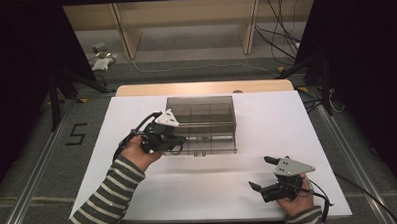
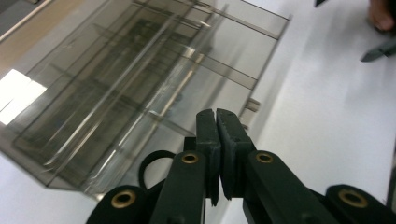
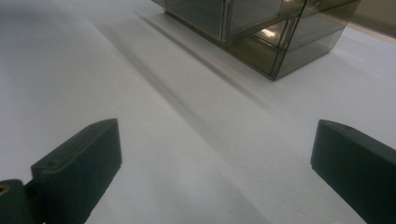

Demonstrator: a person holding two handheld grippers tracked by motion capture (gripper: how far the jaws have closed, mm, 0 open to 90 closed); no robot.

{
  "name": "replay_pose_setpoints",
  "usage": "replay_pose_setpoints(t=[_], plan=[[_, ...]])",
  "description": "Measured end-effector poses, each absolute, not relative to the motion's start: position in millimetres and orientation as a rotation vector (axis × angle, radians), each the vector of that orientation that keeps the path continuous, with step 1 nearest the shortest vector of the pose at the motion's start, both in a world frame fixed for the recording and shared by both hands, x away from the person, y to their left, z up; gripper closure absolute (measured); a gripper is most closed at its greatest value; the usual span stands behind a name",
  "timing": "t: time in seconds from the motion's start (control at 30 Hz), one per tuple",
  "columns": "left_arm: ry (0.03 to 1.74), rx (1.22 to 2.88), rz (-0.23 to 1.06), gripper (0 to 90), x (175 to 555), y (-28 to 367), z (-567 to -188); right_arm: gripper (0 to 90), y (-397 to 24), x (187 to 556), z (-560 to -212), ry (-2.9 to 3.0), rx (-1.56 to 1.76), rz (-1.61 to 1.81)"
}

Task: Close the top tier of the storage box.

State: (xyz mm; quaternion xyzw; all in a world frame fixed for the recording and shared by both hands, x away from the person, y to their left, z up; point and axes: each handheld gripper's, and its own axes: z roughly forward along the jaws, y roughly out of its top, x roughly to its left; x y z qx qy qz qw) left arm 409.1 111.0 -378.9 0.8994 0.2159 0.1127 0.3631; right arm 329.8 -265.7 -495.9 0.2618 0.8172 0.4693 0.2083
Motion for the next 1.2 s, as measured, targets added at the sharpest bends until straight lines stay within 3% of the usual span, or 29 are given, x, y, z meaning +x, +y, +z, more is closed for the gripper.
replay_pose_setpoints(t=[0.47,1.2], plan=[[0.412,2.438,0.202,89.0,404,91,-386,2.9,-266,329,-496,2.275,0.729,1.307],[0.475,2.633,0.17,89.0,412,73,-409,2.9,-266,329,-496,2.276,0.726,1.302]])
